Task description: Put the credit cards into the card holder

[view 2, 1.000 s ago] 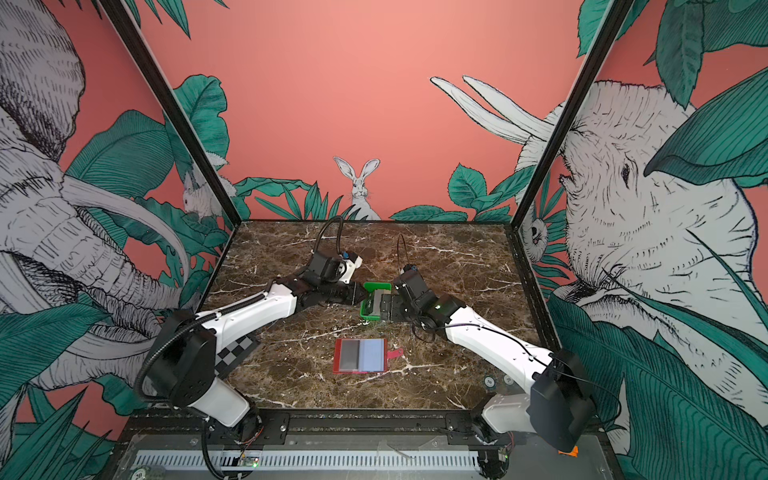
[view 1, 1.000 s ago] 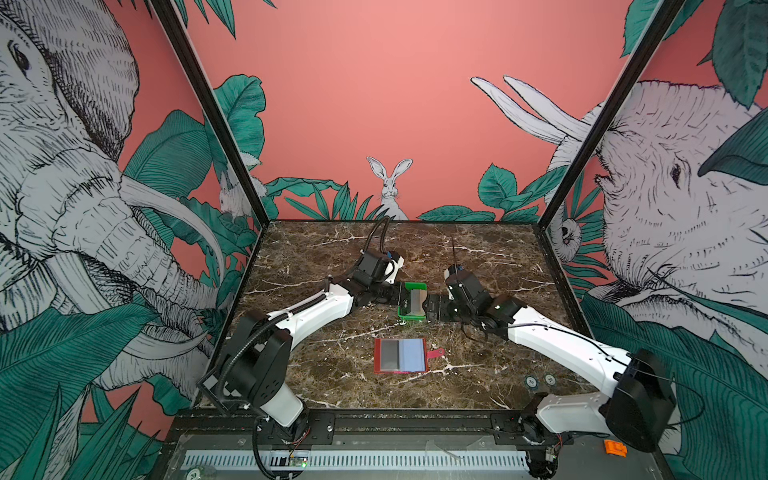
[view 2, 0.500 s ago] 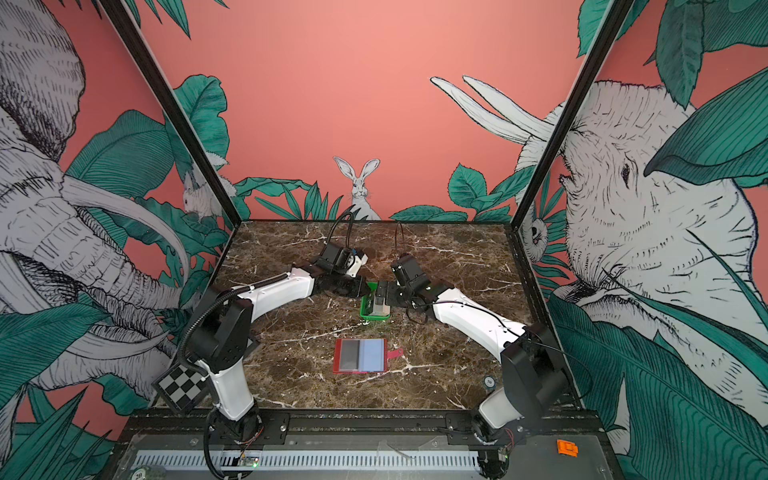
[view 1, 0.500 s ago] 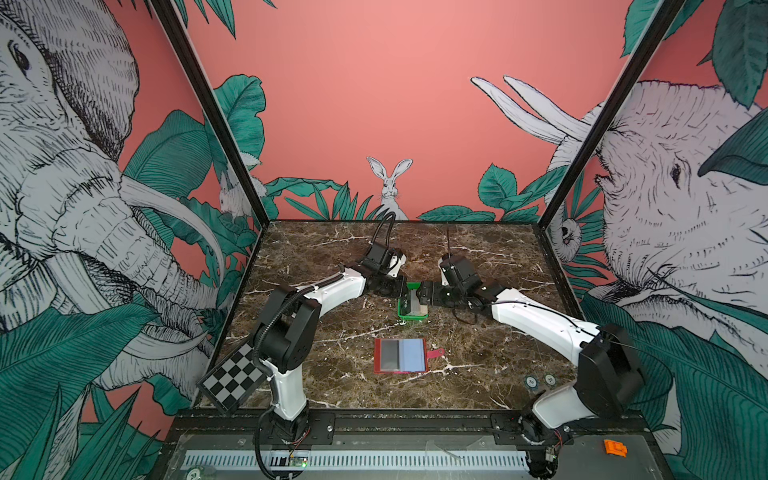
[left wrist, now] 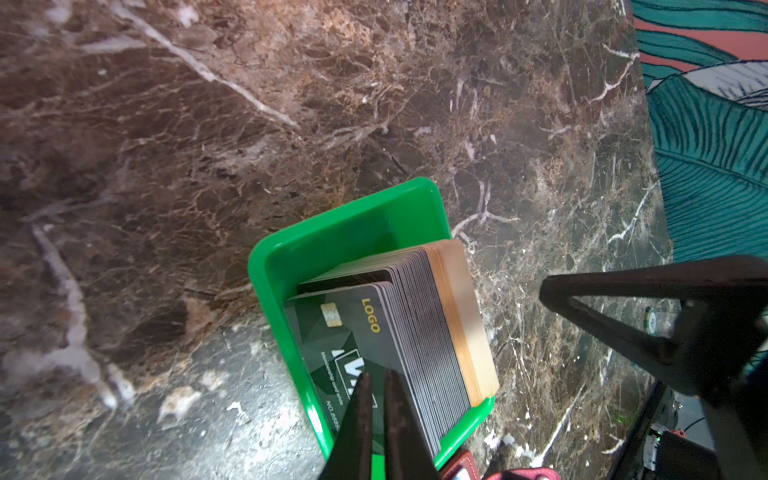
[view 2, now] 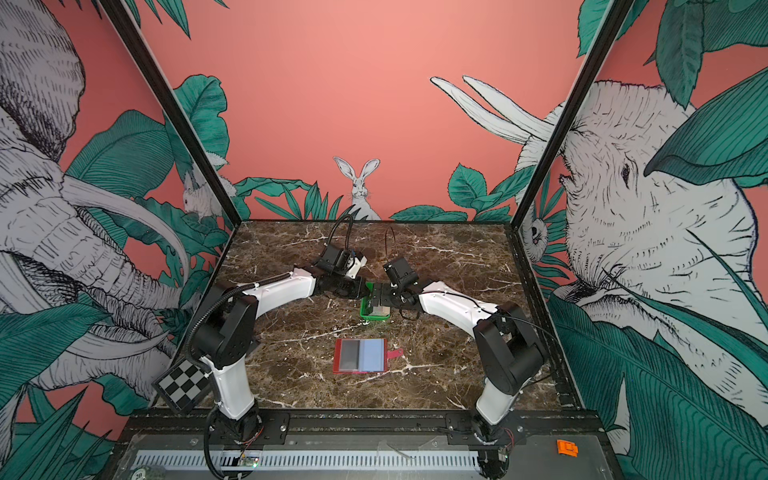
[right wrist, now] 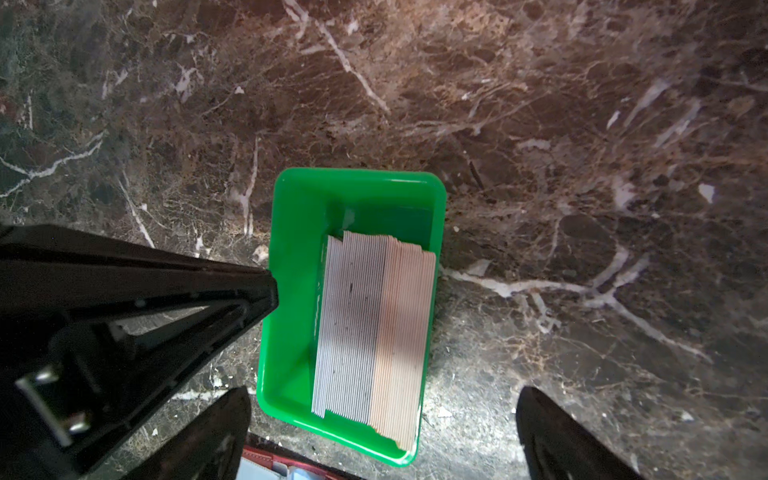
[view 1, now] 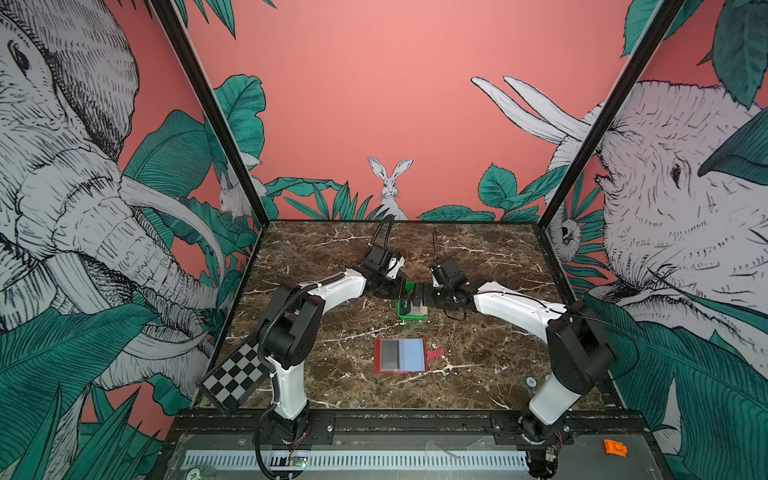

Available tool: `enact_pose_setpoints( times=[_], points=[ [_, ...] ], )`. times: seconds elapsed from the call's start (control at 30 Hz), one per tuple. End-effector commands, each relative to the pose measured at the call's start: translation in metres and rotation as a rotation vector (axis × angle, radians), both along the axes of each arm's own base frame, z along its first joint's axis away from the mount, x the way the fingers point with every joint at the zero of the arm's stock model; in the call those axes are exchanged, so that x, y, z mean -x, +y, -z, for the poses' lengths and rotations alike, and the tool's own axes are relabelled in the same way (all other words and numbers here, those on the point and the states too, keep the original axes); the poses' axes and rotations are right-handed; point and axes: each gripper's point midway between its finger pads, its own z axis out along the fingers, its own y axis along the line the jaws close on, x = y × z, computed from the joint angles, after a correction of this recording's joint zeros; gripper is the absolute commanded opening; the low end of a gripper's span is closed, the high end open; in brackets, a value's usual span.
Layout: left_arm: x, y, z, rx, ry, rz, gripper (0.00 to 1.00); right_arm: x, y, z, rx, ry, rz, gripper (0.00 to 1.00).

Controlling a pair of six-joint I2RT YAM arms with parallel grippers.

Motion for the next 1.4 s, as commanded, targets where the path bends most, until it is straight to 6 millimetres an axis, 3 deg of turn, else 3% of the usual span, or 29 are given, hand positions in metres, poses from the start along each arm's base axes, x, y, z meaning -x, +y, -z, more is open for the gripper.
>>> enact_pose_setpoints(
  times=[0.0,0.37,1.37],
  points=[
    [0.003,0.004,-0.004,0.015,0.018,-0.014,0.11,-0.009,0.007,-0.010,-0.038,-0.029,-0.003,0.98],
    [0.015,0.011,-0.013,0.007,0.035,-0.003,0.11,-0.002,0.008,0.007,-0.041,0.009,-0.012,0.98],
    [0.018,0.010,0.017,-0.008,0.099,-0.019,0.11,0.002,0.010,0.050,-0.014,0.090,-0.016,0.97]
  ],
)
